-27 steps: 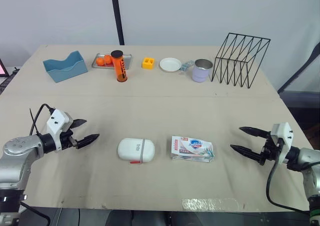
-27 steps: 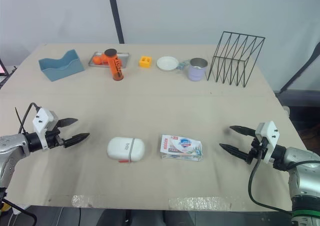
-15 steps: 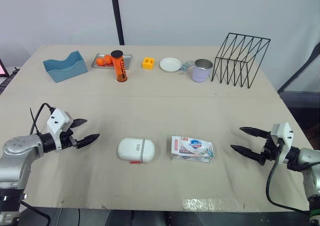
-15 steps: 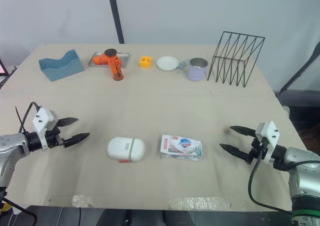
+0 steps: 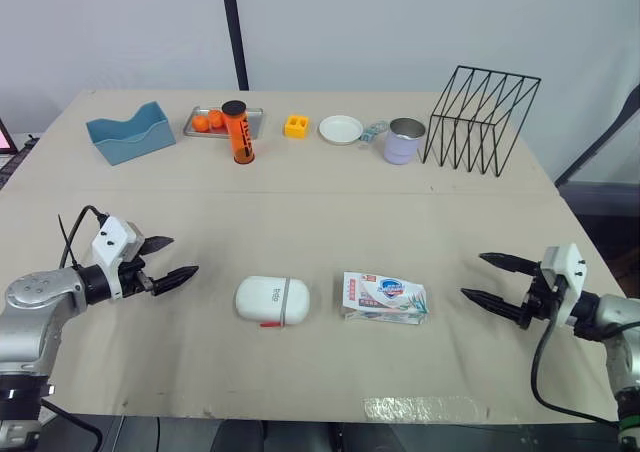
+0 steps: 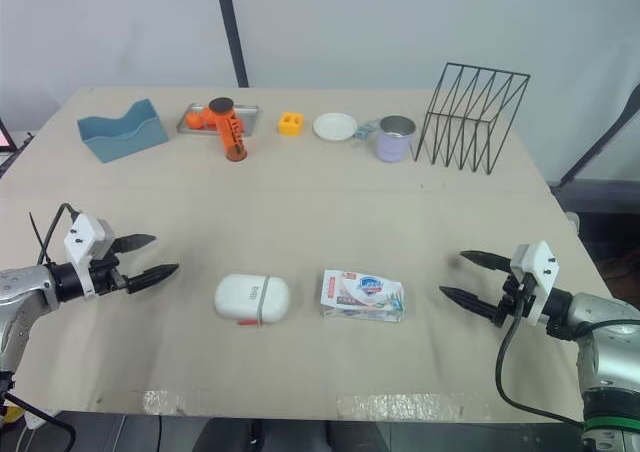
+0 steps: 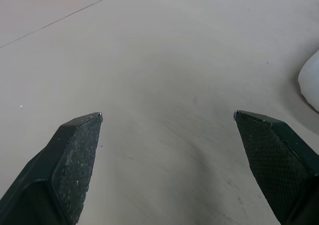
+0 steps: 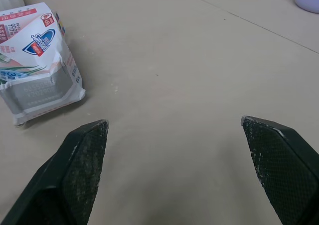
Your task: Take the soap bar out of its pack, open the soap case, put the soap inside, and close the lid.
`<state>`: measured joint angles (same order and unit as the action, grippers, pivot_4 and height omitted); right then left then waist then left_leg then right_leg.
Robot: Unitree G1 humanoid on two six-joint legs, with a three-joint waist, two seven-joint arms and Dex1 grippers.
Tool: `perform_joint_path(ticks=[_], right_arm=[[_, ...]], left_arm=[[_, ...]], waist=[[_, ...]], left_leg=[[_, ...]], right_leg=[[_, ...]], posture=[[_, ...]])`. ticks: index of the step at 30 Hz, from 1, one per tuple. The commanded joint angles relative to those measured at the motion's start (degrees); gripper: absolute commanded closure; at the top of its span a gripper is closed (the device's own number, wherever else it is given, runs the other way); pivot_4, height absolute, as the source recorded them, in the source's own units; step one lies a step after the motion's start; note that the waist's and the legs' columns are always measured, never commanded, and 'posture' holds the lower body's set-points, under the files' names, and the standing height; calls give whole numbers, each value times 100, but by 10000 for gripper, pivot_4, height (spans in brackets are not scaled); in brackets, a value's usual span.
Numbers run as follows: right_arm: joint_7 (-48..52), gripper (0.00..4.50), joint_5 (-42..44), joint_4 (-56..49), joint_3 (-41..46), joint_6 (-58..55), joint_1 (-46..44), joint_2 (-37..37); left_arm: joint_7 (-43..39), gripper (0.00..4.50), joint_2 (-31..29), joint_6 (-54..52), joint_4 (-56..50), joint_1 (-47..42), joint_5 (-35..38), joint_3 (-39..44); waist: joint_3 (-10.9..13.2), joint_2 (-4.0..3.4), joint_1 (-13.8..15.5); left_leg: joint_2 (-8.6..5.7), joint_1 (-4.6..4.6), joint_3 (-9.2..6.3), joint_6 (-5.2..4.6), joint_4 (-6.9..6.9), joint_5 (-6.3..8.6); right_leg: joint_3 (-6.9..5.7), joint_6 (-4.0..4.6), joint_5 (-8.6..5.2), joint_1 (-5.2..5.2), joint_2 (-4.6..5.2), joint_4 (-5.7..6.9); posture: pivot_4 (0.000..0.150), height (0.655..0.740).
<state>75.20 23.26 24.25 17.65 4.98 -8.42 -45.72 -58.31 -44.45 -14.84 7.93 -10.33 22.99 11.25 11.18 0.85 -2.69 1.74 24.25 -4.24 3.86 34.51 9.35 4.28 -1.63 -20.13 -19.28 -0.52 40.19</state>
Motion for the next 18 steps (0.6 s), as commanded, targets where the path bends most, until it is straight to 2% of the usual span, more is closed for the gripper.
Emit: perform_joint_path(ticks=[1,7,14,18], right_arm=[[195,1024,36,-147,-32,93,-144,-164],[643,1024,105,-588,-341,-171,-544,-360],[1145,1024,92,-1504,-946,-970,-619,-807],[1260,1024,-28,-1941,-1319,-1357,-652,-1008]], left_arm=[[-187,0,-86,81,-180,-121,232,271],[-746,0,-189,21,-954,91,560,242],[-1483,0,-379,-20,-2000,627,978,117],[-1805,0,-498,62,-2459,941,975,-67]], waist=[[0,0,-2],[0,-1,-3],[0,-1,-1],[1,-1,0]], left_leg=[[0,0,0,0,0,0],[2,0,1,0,0,0],[2,0,1,0,0,0],[4,-1,0,0,0,0]], right_leg=[[0,0,0,0,0,0],[0,1,0,0,0,1],[0,1,0,0,1,0],[1,1,0,0,0,0]], posture=[[1500,7400],[1500,7400],[1500,7400],[1500,7400]])
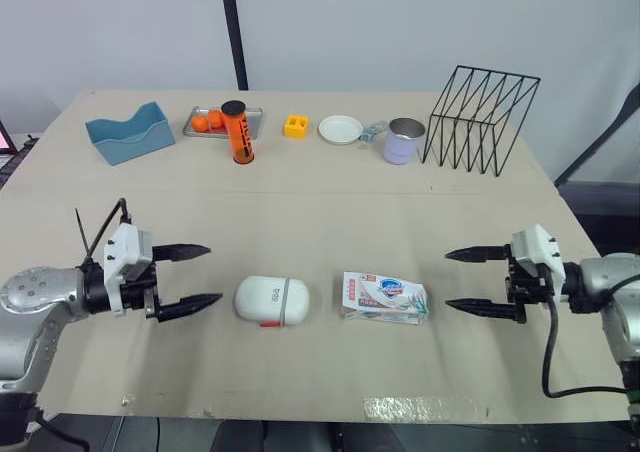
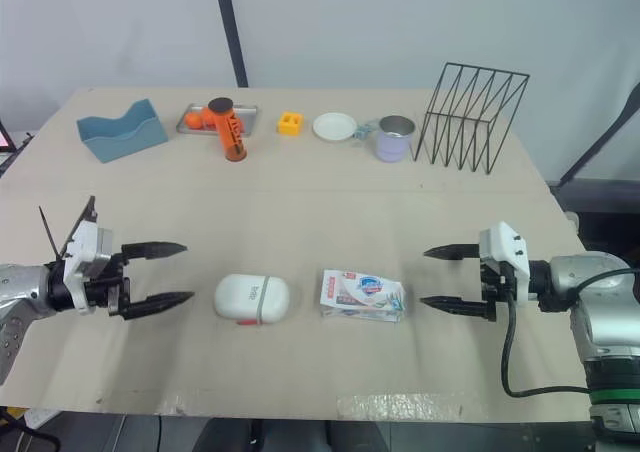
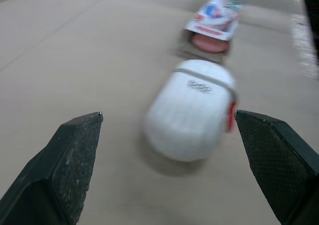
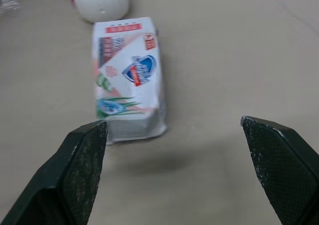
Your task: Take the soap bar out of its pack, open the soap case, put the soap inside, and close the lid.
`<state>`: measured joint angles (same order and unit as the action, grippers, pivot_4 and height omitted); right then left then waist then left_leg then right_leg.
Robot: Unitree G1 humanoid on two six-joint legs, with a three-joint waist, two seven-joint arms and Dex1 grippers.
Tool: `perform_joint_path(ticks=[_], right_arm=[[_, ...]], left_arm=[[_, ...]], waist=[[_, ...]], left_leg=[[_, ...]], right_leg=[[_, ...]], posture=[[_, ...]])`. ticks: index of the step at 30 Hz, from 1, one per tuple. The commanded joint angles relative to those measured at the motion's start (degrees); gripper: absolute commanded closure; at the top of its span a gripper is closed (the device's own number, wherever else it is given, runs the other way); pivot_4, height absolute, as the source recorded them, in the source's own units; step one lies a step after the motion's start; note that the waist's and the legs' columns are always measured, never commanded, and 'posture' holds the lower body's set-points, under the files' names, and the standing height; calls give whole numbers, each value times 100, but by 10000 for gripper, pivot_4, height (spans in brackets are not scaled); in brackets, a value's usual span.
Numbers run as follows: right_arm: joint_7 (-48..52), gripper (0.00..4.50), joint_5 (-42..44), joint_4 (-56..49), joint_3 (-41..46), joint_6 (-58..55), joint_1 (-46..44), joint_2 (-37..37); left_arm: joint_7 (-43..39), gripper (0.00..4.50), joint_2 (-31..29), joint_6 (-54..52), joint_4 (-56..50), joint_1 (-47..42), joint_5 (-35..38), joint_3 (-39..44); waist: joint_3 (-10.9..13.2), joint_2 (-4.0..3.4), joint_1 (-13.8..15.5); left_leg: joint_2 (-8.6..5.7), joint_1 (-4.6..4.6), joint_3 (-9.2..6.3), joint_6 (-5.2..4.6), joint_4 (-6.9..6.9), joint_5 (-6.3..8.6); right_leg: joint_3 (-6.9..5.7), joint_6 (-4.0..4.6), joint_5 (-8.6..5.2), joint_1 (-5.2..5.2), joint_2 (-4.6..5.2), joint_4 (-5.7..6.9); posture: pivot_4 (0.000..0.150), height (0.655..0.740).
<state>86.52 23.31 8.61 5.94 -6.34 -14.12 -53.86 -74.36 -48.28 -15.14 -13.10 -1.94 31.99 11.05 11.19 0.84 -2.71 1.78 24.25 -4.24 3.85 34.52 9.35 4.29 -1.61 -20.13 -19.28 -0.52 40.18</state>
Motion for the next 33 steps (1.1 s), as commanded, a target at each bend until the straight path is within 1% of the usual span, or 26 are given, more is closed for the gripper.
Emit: perform_joint_path(ticks=[1,9,22,33], right_arm=[[103,1024,-104,-474,-253,-236,-104,-203],[-389,1024,-381,-994,-583,-584,-58,-139],[-634,1024,-473,-888,-556,-349,279,41],[-781,1024,-549,-884,-612,-303,221,201]], left_arm=[[-227,0,-106,96,-409,134,67,-94],[-203,0,33,141,-555,314,-7,-294],[3,0,177,205,-526,285,-30,-414],[93,0,190,210,-539,330,-25,-385]], waist=[[0,0,3],[1,1,6],[1,1,3],[1,1,6]], left_leg=[[0,0,0,0,0,0],[-1,2,-1,-1,0,0],[0,2,0,-1,1,0],[0,2,-1,-1,1,0]], right_leg=[[0,0,0,0,0,0],[0,-2,-1,-2,0,-1],[0,-1,-1,-2,-1,-1],[0,-1,-1,-2,-2,-1]], posture=[[1500,7400],[1500,7400],[1500,7400],[1500,7400]])
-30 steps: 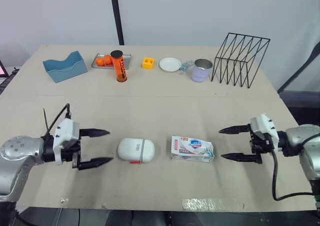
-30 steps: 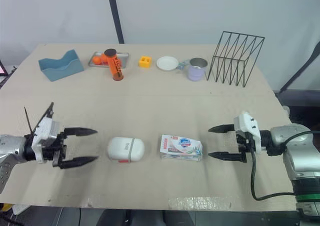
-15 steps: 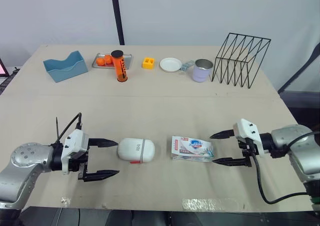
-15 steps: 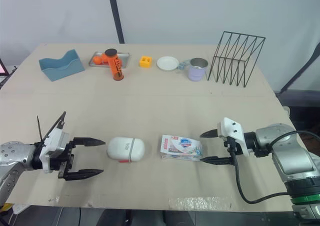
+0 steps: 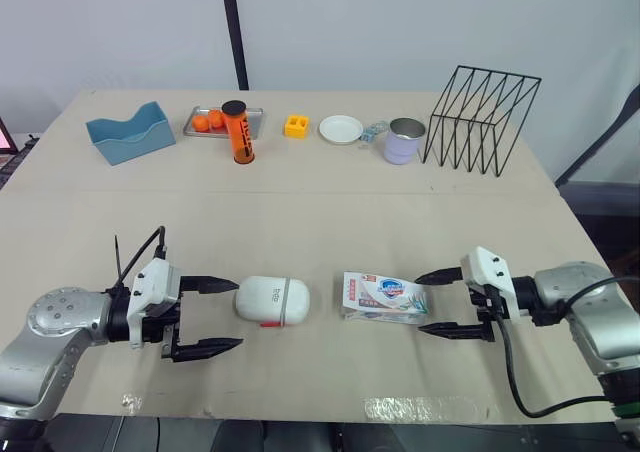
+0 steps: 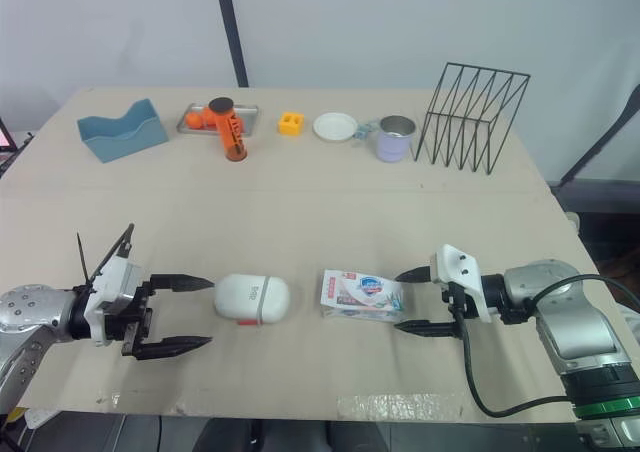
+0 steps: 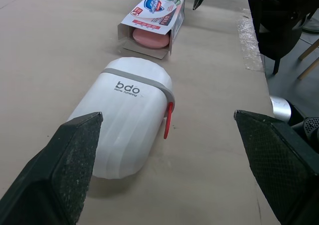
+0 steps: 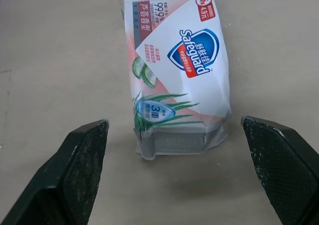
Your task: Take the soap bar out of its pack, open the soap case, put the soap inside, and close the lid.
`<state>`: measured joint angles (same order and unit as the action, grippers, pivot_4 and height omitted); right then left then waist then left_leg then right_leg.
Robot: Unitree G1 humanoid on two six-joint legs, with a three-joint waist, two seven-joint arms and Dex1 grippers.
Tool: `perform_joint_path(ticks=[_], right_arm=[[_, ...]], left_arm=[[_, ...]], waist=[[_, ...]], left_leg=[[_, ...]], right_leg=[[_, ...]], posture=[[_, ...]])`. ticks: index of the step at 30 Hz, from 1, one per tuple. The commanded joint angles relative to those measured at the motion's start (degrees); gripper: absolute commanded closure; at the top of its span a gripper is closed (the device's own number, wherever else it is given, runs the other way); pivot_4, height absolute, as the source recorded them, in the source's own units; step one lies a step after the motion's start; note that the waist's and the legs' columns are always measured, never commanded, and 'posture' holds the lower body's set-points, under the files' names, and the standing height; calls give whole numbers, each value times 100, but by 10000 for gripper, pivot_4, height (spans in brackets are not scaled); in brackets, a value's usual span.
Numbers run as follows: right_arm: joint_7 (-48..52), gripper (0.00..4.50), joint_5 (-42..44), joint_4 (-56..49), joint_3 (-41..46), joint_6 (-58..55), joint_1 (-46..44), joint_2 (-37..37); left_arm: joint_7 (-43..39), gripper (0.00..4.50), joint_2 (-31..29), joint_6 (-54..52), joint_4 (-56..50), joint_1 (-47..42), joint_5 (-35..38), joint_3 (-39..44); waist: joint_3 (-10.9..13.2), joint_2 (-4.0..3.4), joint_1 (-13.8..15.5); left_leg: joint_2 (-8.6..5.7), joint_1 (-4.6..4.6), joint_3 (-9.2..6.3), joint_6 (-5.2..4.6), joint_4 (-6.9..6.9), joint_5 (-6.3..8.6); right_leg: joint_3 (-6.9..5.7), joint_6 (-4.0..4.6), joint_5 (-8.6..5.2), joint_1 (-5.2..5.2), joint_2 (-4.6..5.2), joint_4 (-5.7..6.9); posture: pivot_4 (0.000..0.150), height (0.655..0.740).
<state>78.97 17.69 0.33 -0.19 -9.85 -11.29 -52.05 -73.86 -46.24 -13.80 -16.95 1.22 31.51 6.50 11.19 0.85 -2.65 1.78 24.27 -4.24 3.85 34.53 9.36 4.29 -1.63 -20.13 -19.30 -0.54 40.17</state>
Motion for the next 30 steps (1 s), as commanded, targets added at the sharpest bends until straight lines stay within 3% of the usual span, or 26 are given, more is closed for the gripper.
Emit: perform_joint_path(ticks=[1,5,7,8,19,22,23,30], right_arm=[[-42,1024,14,-67,-5,32,-68,22],[-68,1024,54,-115,-22,-80,-78,35],[-101,3272,52,-118,-28,-97,-89,48],[-125,7449,45,-124,-26,-108,-90,52],[-136,7449,87,-238,-65,-229,-23,10],[-182,14563,60,-244,-63,-215,-33,25],[-190,19515,55,-253,-64,-222,-34,25],[-187,19515,43,-296,-77,-265,-27,-2]], left_arm=[[47,0,-17,76,-155,17,26,72],[81,0,-10,78,-150,20,23,54],[106,0,-8,68,-146,2,22,38],[119,0,-5,59,-142,-11,24,31],[162,0,5,43,-158,-68,21,-24],[154,0,-6,47,-163,-69,28,-32],[148,0,-11,45,-164,-70,31,-32],[138,0,-14,52,-142,-113,20,-43]], waist=[[0,0,0],[0,0,0],[0,0,0],[0,0,0],[0,0,1],[0,0,1],[0,0,0],[0,0,0]], left_leg=[[0,0,0,0,0,0],[0,0,0,0,0,0],[0,0,0,0,0,0],[0,0,0,0,0,0],[0,0,0,0,0,0],[0,0,0,0,0,0],[0,0,0,0,0,0],[0,0,0,0,0,0]], right_leg=[[0,0,0,0,0,0],[0,0,0,0,0,0],[0,0,0,0,0,0],[0,0,0,0,0,0],[0,0,0,0,0,0],[0,0,0,0,0,0],[0,0,0,0,0,0],[0,-1,0,0,0,0]], posture=[[1500,7400],[1500,7400],[1500,7400],[1500,7400],[1500,7400],[1500,7400],[1500,7400],[1500,7400]])
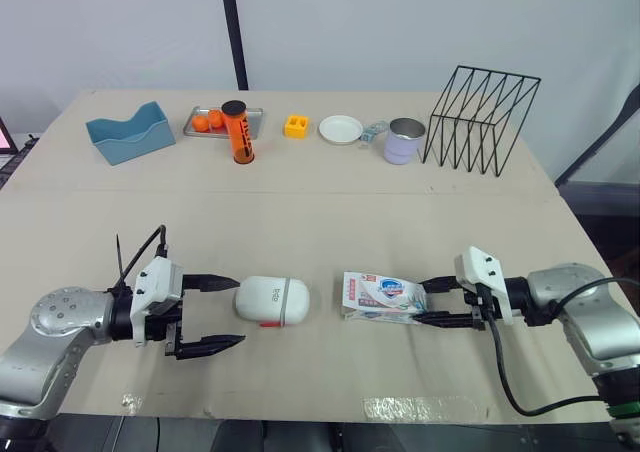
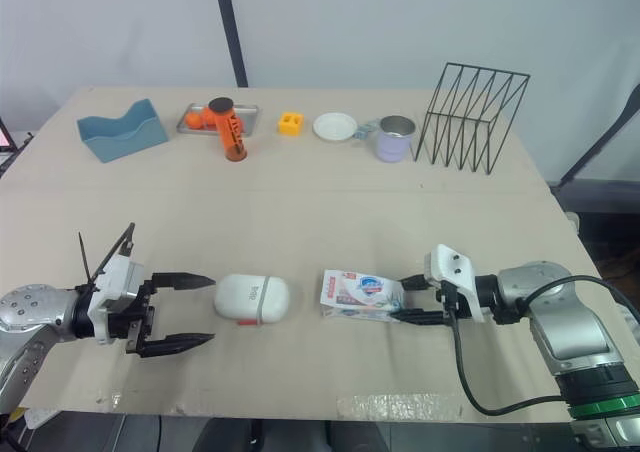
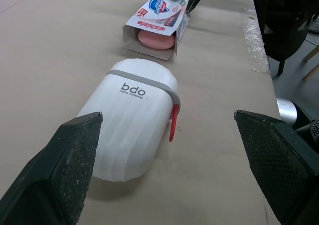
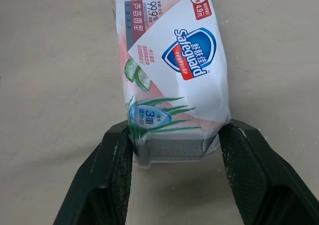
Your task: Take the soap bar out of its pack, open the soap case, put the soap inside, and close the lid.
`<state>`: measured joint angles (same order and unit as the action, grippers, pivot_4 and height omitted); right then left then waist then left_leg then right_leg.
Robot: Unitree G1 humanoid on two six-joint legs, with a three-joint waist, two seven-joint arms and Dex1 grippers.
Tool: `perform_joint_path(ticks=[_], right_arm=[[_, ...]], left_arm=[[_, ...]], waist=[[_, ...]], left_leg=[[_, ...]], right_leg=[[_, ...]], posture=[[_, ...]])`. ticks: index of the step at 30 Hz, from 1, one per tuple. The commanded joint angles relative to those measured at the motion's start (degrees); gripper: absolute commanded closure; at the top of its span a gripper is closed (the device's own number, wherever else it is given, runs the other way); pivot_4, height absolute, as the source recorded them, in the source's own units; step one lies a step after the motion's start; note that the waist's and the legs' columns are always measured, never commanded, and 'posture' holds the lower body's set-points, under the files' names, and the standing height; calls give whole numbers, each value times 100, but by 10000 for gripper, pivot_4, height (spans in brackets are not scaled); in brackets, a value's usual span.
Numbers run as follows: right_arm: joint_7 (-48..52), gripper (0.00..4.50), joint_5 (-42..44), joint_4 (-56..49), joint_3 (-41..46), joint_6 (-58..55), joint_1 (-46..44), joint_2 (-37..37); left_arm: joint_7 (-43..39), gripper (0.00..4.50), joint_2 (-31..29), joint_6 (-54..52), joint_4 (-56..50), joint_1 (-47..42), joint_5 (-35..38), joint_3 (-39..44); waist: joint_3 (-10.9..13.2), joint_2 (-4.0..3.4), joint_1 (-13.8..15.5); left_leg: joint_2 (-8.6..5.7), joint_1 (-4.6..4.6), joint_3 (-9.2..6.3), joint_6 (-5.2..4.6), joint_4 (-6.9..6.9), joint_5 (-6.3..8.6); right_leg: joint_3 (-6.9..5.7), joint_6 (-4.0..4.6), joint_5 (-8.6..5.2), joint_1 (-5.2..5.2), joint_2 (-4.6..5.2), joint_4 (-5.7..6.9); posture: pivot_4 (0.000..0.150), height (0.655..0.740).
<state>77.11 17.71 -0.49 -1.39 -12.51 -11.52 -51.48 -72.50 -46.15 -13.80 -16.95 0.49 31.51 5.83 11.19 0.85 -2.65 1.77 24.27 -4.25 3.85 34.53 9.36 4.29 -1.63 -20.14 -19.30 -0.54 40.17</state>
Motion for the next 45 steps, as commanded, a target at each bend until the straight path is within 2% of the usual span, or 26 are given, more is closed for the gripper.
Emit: perform_joint_path(ticks=[1,22,37,45], right_arm=[[0,19515,41,-218,45,3,-2,-60],[-28,19515,-65,-100,34,156,-3,-15],[-87,19515,-60,-58,77,258,3,-3],[135,19515,49,-150,187,101,-333,-259]], left_arm=[[3,0,-20,52,-144,-43,19,20],[49,0,-5,74,-131,-106,55,-30],[-76,0,-68,323,265,-204,-88,35],[-79,0,-51,275,248,-229,-70,22]], waist=[[0,0,0],[0,0,0],[0,0,0],[0,-1,-2]], left_leg=[[0,0,0,0,0,0],[0,0,0,0,0,0],[0,0,0,0,0,0],[0,0,0,0,0,0]], right_leg=[[0,0,0,0,0,0],[0,0,0,0,0,0],[0,0,0,0,0,0],[0,0,0,0,0,0]], posture=[[1500,7400],[1500,7400],[1500,7400],[1500,7400]])
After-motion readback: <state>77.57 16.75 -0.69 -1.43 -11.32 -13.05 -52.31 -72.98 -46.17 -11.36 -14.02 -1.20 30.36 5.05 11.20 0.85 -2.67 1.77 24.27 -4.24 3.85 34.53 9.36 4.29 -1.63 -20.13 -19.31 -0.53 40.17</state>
